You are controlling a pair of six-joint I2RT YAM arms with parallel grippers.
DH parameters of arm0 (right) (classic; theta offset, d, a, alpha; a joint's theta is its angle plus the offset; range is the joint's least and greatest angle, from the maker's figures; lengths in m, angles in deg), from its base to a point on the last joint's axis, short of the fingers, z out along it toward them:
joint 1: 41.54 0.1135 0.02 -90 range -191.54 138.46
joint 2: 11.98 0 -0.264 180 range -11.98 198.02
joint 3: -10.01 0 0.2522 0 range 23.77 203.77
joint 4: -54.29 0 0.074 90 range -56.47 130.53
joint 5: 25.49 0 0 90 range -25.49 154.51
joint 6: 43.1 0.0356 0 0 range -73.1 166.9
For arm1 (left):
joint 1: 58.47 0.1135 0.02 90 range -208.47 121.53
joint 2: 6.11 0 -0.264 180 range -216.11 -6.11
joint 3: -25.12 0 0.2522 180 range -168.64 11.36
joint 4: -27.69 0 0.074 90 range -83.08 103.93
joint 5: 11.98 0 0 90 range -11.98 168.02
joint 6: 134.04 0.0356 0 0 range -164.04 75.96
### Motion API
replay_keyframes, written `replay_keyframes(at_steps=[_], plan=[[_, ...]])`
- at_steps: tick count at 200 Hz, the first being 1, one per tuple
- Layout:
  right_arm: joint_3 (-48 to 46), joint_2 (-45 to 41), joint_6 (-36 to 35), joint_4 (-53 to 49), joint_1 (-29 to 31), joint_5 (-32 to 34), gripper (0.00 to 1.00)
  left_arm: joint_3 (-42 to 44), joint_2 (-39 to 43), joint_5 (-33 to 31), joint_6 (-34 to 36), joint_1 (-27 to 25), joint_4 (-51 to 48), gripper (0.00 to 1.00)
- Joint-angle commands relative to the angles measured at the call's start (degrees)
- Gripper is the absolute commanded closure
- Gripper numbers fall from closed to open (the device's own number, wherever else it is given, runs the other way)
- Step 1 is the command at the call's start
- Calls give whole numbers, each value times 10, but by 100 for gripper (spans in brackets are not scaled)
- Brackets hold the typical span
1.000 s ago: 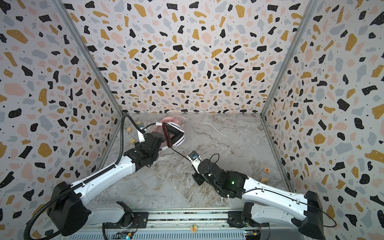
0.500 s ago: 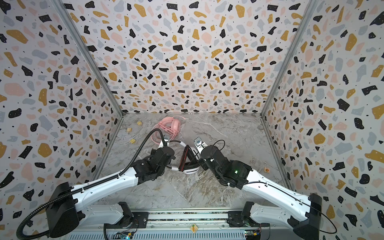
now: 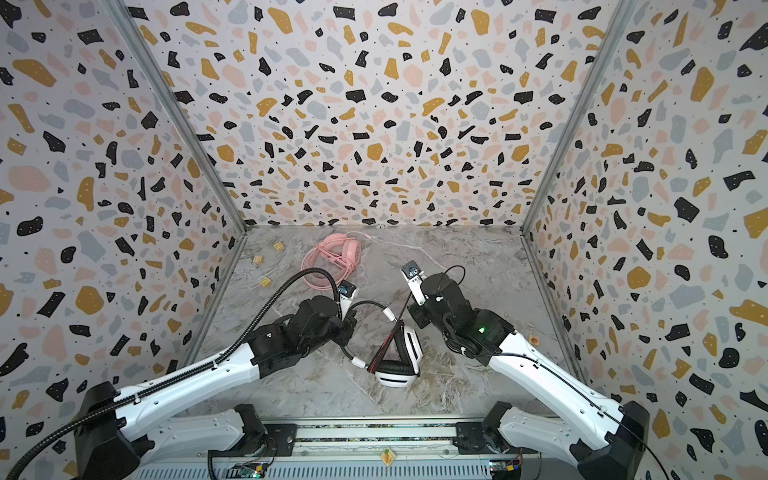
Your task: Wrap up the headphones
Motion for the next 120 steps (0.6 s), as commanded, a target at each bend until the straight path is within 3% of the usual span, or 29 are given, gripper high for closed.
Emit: replay_keyframes(at_steps=[1, 39, 82, 120], plan=[[1, -7, 22, 27, -31, -61, 89, -7, 53, 86, -21, -1, 25, 100], [-32, 0, 46, 41, -43, -129, 89, -22, 93, 118, -54, 6, 39, 100], [-93, -37, 94, 125, -55, -280, 85, -23, 118, 153, -96, 15, 109, 100], [-131, -81, 119, 187, -55, -316, 83, -32, 127, 172, -93, 16, 167, 100]])
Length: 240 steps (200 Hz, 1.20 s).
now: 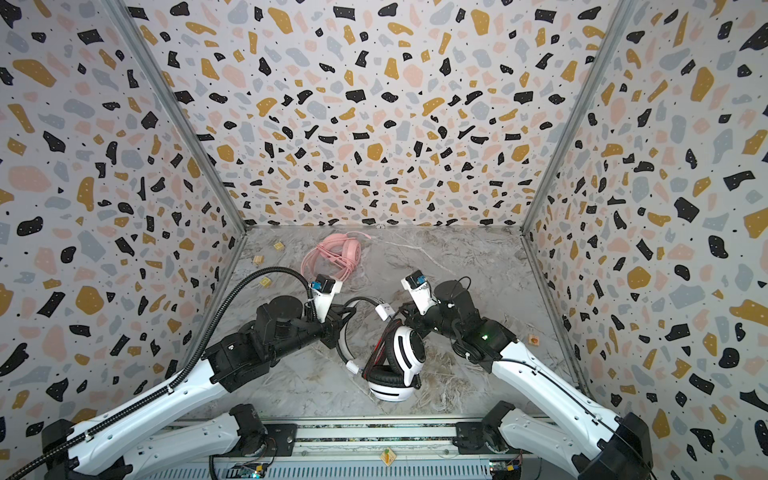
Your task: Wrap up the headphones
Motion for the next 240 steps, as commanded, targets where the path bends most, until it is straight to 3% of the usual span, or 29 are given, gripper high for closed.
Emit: replay_keyframes(at_steps=[1, 50, 101, 137, 172, 192, 206, 240], plan=[[-6, -31, 31, 62, -4, -51, 83, -33, 21, 40, -28, 1, 124, 100], [-43, -54, 84, 141, -11, -149, 83, -43, -8, -11, -43, 4, 188, 100], [-104, -66, 119, 175, -39, -159, 82, -14, -50, -75, -109, 6, 283, 100], [-191, -70, 161, 239, -83, -167, 82, 27, -96, -166, -176, 6, 316, 100], [-272, -68, 219, 311, -152, -152, 83, 49, -187, -264, -196, 6, 352, 100], [-284, -41, 218, 312, -167, -130, 84, 32, -258, -311, -224, 6, 363, 100], [-285, -14, 215, 311, -175, -103, 84, 7, -312, -332, -237, 6, 357, 100], [-295, 74, 240, 380, -244, -143, 84, -67, -432, -347, -298, 8, 352, 100]])
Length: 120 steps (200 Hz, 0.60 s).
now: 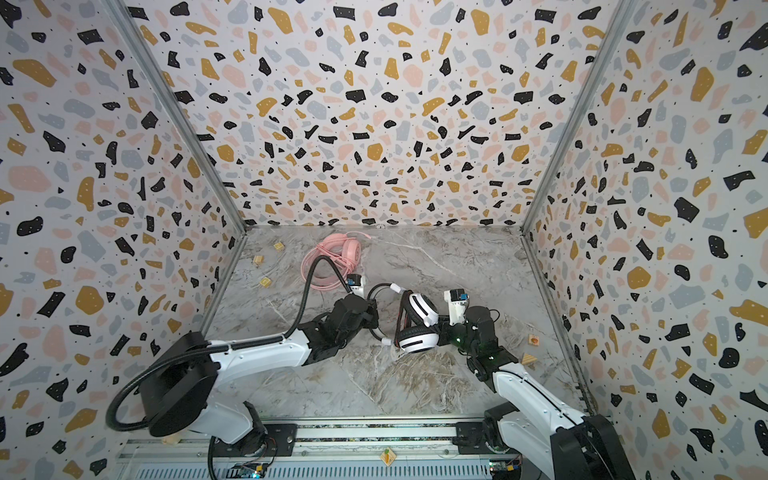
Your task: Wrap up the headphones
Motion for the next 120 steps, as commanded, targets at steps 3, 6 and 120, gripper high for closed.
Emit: replay_keyframes(at_steps=[3, 6, 120], plan=[[-9, 49, 37, 64, -35, -37, 84, -75, -60, -113, -100, 12, 86, 100], [-9, 57, 42, 72, -42, -41, 84, -83, -70, -115, -110, 12, 79, 100], [2, 265, 62, 159, -104, -128, 71, -281, -272, -141, -243, 16, -80, 100]])
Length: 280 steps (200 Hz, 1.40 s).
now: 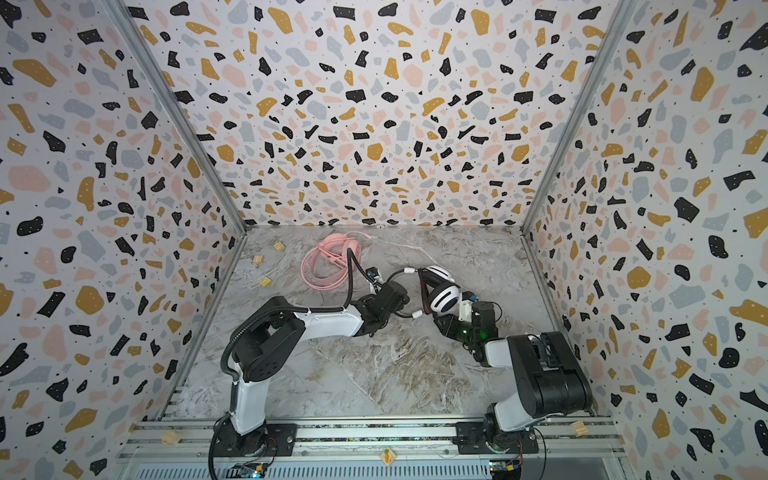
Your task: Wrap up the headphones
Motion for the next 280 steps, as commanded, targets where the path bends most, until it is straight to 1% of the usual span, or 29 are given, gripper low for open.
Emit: replay_keyframes(at_steps=[1, 35, 46, 96, 115, 118, 135, 162, 170, 173, 180, 195, 198, 200, 203, 206, 208, 232, 239, 254, 262, 275, 280], plan=[[-7, -20, -5, 4, 4, -35, 71, -38, -10, -57, -49, 7, 5, 100], [-19, -86, -27, -60, 3, -3, 66, -65, -34, -68, -57, 8, -30, 100], [-18, -108, -38, -84, 2, 12, 66, -71, -43, -67, -55, 8, -34, 100], [-2, -220, -70, -191, -4, 31, 66, -109, -78, -88, -60, 12, -89, 100], [5, -266, -87, -237, -4, 41, 65, -122, -84, -86, -57, 15, -92, 100], [7, -272, -89, -246, -6, 43, 65, -124, -85, -84, -56, 14, -93, 98], [10, -300, -99, -276, -10, 47, 65, -135, -88, -68, -38, 14, -80, 77], [18, -326, -112, -309, -24, 50, 65, -138, -76, -49, -13, 14, -73, 62], [23, -332, -117, -318, -30, 49, 65, -140, -69, -47, 3, 14, -78, 55], [25, -334, -120, -323, -31, 50, 65, -141, -66, -50, 7, 14, -86, 48], [29, -338, -125, -331, -32, 53, 65, -144, -60, -63, 12, 13, -104, 40], [35, -352, -134, -343, -33, 61, 65, -138, -39, -83, 27, 14, -125, 33], [35, -356, -135, -345, -32, 64, 65, -135, -35, -89, 29, 13, -128, 27], [36, -357, -136, -346, -33, 65, 65, -132, -30, -93, 31, 13, -130, 19], [37, -360, -137, -349, -33, 68, 65, -129, -24, -98, 34, 13, -132, 13], [38, -363, -139, -351, -32, 71, 64, -125, -20, -103, 37, 13, -134, 3], [39, -364, -139, -353, -33, 73, 65, -123, -15, -107, 38, 13, -136, 1], [49, -383, -149, -373, -33, 105, 65, -95, 41, -137, 73, 13, -143, 0], [50, -387, -147, -373, -33, 113, 65, -80, 66, -148, 95, 13, -142, 0], [55, -395, -134, -375, -33, 142, 65, -17, 134, -179, 121, 7, -93, 0], [57, -400, -129, -375, -33, 160, 65, 22, 175, -185, 145, 5, -58, 1], [58, -407, -124, -376, -33, 205, 64, 82, 242, -194, 182, 5, -20, 1], [59, -408, -122, -376, -33, 224, 62, 100, 266, -201, 191, 5, -17, 1]])
